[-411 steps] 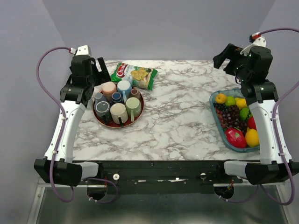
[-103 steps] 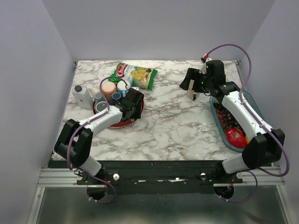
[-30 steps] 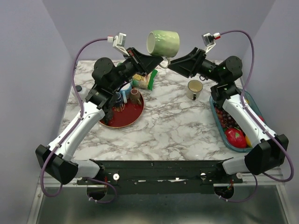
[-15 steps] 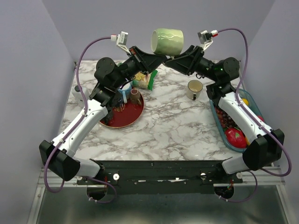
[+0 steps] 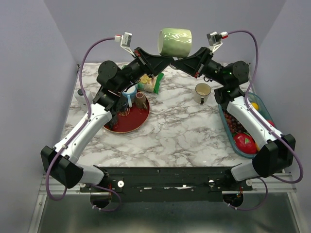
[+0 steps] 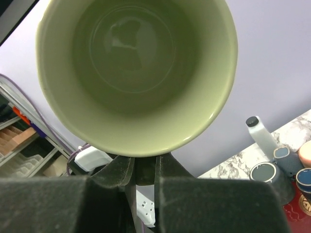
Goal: Turn the mug right side up
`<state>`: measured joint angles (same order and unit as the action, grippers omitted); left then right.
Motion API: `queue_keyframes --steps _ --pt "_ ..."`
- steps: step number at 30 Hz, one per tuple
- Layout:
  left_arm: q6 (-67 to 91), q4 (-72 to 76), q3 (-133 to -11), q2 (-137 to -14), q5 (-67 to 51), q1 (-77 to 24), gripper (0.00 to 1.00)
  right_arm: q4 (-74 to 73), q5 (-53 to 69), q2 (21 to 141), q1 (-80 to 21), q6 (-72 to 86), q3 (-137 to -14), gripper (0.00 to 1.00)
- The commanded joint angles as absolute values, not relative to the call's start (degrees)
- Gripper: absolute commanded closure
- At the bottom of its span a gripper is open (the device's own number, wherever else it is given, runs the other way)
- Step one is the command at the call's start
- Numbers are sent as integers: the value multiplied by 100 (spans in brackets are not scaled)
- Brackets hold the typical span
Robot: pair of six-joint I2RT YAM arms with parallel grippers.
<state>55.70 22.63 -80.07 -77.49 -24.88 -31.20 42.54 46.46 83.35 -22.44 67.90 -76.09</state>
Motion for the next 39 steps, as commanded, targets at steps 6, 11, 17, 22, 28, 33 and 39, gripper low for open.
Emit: queue_keyframes --steps 6,11,17,22,28,33,39 --pt "5099 2234 -7813 -7401 -2435 -3111 34 3877 4096 7893 -2276 6153 -7410 99" --pt "4563 1540 -7849 -7173 -2172 -3111 11 3220 3745 7682 -2268 5898 -7427 99" --pt "3449 11 -7945 -6891 -1154 -3111 1 1333 3192 7594 -2276 4862 -7945 99" --pt "2638 -1686 -8384 -6908 429 -3076 1 19 2400 7637 -2276 3790 -8130 99" --pt "2426 -2074 -8227 -6803 896 -3050 1 -1299 1434 7989 -2285 3156 -8393 99" --pt "2417 -2136 -8174 -6829 914 -3041 1 -1836 520 8410 -2294 2585 -8341 99" --pt "2364 -2285 -8174 -6934 905 -3032 1 -2039 -368 8832 -2382 2224 -8200 99"
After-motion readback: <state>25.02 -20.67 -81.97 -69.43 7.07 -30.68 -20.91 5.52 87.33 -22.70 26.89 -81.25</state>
